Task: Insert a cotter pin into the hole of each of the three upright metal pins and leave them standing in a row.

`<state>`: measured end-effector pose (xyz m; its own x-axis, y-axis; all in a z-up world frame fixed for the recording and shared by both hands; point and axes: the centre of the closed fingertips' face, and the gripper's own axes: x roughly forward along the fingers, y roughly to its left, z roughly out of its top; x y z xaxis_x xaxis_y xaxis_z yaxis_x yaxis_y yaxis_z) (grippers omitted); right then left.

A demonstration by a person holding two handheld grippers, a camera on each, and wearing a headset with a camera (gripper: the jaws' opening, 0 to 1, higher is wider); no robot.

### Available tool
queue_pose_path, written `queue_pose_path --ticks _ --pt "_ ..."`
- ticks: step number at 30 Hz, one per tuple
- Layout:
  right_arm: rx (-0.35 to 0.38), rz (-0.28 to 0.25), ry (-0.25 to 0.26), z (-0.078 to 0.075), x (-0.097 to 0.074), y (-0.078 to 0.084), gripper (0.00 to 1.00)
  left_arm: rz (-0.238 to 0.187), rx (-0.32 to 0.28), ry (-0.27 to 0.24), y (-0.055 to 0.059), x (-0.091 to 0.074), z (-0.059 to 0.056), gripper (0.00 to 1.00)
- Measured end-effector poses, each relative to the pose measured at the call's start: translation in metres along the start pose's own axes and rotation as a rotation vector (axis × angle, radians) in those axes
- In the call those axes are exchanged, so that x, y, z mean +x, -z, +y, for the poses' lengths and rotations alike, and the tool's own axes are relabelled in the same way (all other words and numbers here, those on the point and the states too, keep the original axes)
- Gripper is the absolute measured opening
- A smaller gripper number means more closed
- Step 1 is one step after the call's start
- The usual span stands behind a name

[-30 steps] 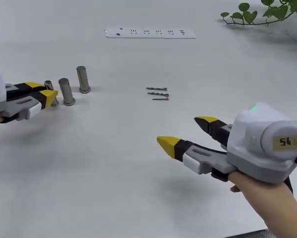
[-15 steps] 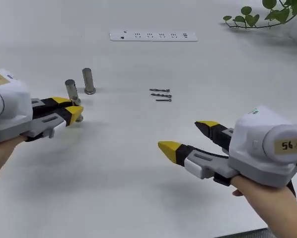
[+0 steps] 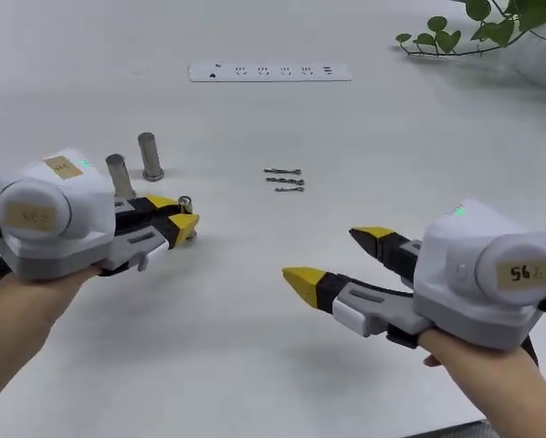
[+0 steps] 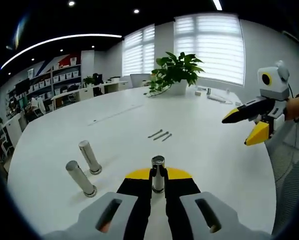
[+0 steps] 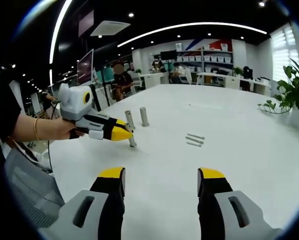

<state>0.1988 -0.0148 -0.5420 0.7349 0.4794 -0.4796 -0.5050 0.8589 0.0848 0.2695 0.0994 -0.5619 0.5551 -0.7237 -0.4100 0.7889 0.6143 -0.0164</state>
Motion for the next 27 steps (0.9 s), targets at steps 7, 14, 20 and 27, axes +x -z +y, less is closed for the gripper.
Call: queue_pose_path --ticks 7,14,20,27 --pt "0.000 0.014 -0.009 0.001 -0.002 0.005 0.56 0.016 0.021 0.034 0.005 0.007 -0.011 0.05" --pt "-0.007 0.027 -0.022 0.004 -0.003 0.009 0.56 0.020 0.031 0.056 0.008 0.007 -0.015 0.05" --pt "-0.002 0.027 -0.020 0.003 -0.003 0.008 0.55 0.016 0.033 0.079 0.008 0.007 -0.017 0.06" --pt "0.001 0.041 -0.032 0.002 -0.003 0.008 0.53 0.048 0.027 0.081 0.015 0.009 -0.019 0.12"
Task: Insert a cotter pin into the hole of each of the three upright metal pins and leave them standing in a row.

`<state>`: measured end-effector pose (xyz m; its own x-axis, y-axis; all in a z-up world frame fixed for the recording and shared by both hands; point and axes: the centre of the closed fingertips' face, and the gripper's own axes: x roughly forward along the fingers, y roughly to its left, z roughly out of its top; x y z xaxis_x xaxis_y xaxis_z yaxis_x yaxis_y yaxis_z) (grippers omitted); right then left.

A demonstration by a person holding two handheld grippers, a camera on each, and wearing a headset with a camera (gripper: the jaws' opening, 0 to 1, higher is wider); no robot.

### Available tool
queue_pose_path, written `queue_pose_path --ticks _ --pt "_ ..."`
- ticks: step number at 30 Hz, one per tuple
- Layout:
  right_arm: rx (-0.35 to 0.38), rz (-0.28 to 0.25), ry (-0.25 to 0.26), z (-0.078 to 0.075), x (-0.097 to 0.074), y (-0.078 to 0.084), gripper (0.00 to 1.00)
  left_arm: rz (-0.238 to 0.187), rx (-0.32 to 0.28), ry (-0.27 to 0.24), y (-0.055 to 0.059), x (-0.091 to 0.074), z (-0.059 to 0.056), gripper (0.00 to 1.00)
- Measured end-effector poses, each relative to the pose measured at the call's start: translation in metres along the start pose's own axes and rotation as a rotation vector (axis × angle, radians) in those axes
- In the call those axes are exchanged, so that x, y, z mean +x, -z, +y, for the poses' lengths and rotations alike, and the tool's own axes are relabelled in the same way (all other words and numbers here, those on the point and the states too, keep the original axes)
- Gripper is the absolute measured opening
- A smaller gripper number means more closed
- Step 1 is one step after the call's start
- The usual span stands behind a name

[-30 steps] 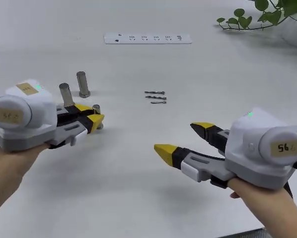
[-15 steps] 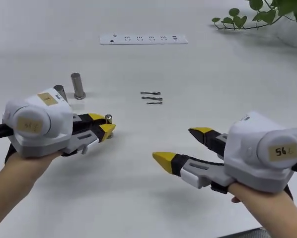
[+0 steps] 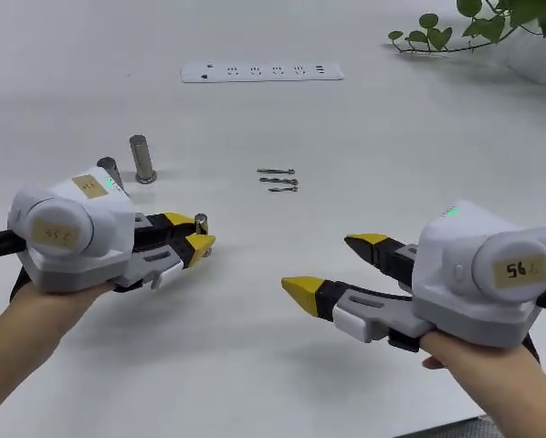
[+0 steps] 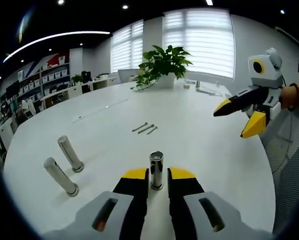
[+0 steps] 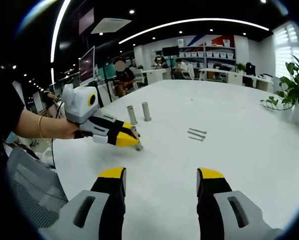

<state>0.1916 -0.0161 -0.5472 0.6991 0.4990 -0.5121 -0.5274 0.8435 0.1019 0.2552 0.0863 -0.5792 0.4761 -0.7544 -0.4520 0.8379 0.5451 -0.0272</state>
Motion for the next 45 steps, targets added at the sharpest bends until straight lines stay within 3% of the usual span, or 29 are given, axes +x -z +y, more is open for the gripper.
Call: queue_pose_path --ticks 4,12,13,21,27,32,45 --pt "-0.022 0.031 -0.006 -0.002 0.000 0.001 0.50 0.021 -0.001 -0.003 0.005 -0.002 -0.003 0.18" --pt "-0.082 0.079 -0.034 -0.015 0.002 -0.011 0.41 -0.003 -0.042 -0.043 -0.005 -0.012 0.000 0.38" --pt "-0.099 0.090 -0.045 -0.017 0.004 -0.013 0.40 0.006 -0.071 -0.055 -0.005 -0.015 0.001 0.41" --pt "-0.202 0.177 -0.120 -0.026 0.021 -0.027 0.36 0.015 -0.111 -0.121 -0.005 -0.033 0.005 0.65" --pt "-0.262 0.226 -0.165 -0.038 0.042 -0.037 0.31 0.010 -0.134 -0.171 -0.008 -0.046 0.008 0.77" --pt "-0.354 0.312 -0.202 -0.046 0.053 -0.035 0.29 0.008 -0.164 -0.193 -0.010 -0.055 0.005 0.86" --pt "-0.474 0.424 -0.253 -0.060 0.083 -0.028 0.22 -0.010 -0.207 -0.249 -0.012 -0.077 0.002 0.94"
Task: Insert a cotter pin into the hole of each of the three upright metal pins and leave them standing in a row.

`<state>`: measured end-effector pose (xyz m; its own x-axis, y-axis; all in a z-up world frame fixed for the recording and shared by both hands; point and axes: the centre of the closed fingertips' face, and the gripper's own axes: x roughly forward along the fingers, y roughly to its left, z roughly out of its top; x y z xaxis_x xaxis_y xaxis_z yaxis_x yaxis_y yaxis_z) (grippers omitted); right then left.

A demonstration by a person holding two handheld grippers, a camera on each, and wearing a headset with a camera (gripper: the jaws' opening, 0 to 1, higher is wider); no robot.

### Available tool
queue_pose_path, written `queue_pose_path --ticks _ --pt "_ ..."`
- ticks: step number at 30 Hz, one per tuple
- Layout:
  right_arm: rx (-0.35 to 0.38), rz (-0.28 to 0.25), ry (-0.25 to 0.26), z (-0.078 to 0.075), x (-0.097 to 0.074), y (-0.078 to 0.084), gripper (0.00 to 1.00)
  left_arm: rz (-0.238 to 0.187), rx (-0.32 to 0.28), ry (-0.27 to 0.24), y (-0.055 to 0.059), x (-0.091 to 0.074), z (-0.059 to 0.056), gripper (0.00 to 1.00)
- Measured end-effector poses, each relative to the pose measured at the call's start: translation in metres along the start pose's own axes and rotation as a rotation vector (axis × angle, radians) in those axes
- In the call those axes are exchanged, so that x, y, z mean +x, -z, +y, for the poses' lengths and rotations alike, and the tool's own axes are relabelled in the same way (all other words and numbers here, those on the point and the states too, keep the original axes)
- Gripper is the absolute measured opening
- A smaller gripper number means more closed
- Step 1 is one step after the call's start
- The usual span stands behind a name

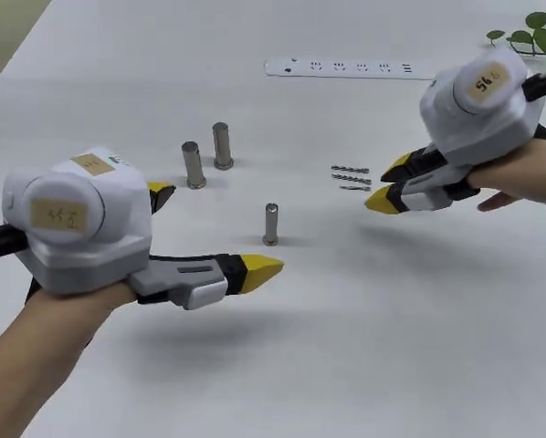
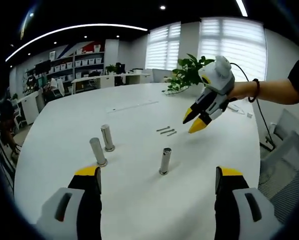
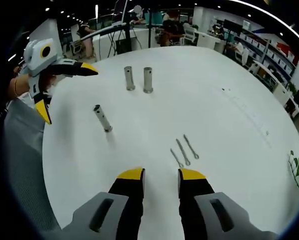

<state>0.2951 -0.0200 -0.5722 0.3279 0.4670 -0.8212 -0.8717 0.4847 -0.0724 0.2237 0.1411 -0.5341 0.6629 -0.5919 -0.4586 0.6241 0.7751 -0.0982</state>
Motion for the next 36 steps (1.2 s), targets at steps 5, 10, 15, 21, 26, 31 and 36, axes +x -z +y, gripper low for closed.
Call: queue_pose_path --ticks 5,10,15,21,26,31,36 --pt "-0.033 0.029 -0.006 -0.008 0.008 -0.001 0.20 0.011 0.007 -0.026 0.003 -0.004 0.003 0.94" --pt "-0.071 0.053 -0.016 -0.016 0.018 -0.002 0.17 0.014 0.020 -0.058 0.004 -0.010 0.007 0.91" --pt "-0.091 0.071 -0.038 -0.018 0.027 -0.002 0.13 0.005 0.015 -0.071 0.005 -0.013 0.009 0.90" --pt "-0.095 0.094 -0.061 -0.021 0.037 -0.003 0.10 0.012 0.017 -0.071 0.007 -0.013 0.010 0.86" --pt "-0.093 0.124 -0.070 -0.025 0.041 0.000 0.07 0.011 0.013 -0.074 0.008 -0.015 0.013 0.84" --pt "-0.099 0.148 -0.089 -0.025 0.042 0.003 0.06 0.007 0.010 -0.076 0.008 -0.016 0.013 0.83" --pt "-0.108 0.168 -0.094 -0.031 0.044 0.007 0.05 0.014 0.015 -0.082 0.011 -0.018 0.014 0.81"
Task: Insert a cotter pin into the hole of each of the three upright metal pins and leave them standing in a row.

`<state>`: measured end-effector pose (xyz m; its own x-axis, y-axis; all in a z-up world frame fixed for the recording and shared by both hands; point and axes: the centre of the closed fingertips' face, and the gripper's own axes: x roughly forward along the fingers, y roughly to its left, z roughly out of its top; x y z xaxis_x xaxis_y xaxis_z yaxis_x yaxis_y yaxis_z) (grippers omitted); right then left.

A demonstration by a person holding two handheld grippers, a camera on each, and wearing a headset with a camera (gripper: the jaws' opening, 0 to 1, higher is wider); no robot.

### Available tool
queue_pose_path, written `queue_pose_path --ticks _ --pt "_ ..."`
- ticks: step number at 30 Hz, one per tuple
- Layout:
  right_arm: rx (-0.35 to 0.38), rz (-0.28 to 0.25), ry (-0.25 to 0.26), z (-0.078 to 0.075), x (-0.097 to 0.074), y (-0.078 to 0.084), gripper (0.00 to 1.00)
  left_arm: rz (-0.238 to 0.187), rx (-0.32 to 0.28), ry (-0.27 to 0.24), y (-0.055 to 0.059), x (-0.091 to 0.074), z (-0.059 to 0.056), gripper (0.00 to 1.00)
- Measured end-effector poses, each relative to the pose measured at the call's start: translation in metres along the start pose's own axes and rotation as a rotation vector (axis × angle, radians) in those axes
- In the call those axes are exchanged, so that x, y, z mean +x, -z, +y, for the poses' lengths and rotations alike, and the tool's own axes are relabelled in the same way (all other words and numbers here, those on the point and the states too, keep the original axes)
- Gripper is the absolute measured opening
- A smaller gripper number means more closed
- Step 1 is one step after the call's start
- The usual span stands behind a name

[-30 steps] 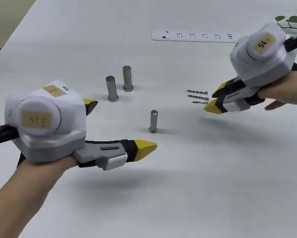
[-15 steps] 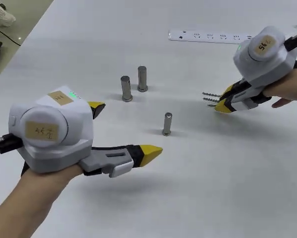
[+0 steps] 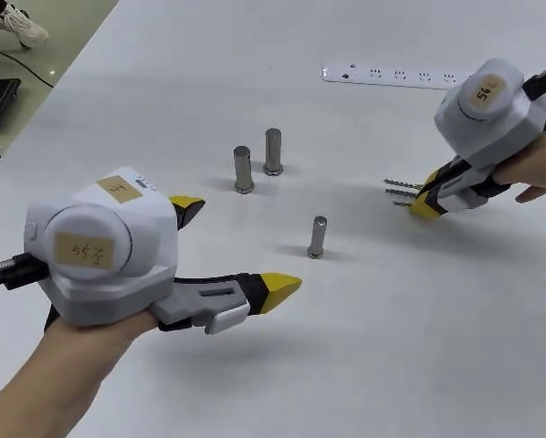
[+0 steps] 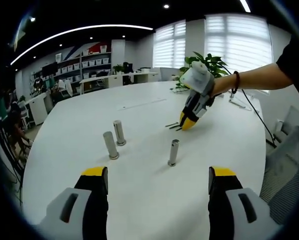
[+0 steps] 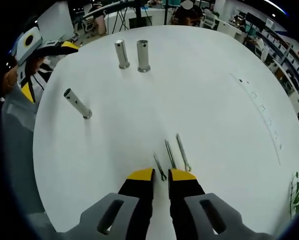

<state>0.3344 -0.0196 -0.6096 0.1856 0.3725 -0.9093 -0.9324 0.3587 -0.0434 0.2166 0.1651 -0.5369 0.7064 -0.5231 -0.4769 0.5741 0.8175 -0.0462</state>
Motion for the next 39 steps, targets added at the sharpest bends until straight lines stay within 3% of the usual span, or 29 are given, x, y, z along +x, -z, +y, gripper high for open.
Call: queue_pose_path --ticks 9,14,20,27,32,39 --pt "-0.056 0.040 -0.009 -0.002 0.001 0.004 0.01 0.008 0.005 -0.004 0.002 -0.001 0.001 0.80" --pt "-0.160 0.087 0.011 -0.001 0.000 0.005 0.00 0.024 0.009 -0.001 0.006 -0.001 0.000 0.78" --pt "-0.215 0.100 0.014 0.002 0.001 0.005 0.00 0.026 0.005 0.008 0.006 -0.001 -0.001 0.76" --pt "-0.208 0.015 0.019 0.010 -0.006 -0.003 0.00 0.030 -0.011 0.048 0.005 0.001 -0.008 0.71" --pt "-0.265 -0.031 0.027 0.016 -0.009 -0.008 0.00 0.047 0.003 0.077 0.004 0.002 -0.012 0.65" --pt "-0.384 -0.115 0.065 0.037 -0.023 -0.024 0.00 0.032 -0.014 0.116 -0.011 0.007 -0.018 0.51"
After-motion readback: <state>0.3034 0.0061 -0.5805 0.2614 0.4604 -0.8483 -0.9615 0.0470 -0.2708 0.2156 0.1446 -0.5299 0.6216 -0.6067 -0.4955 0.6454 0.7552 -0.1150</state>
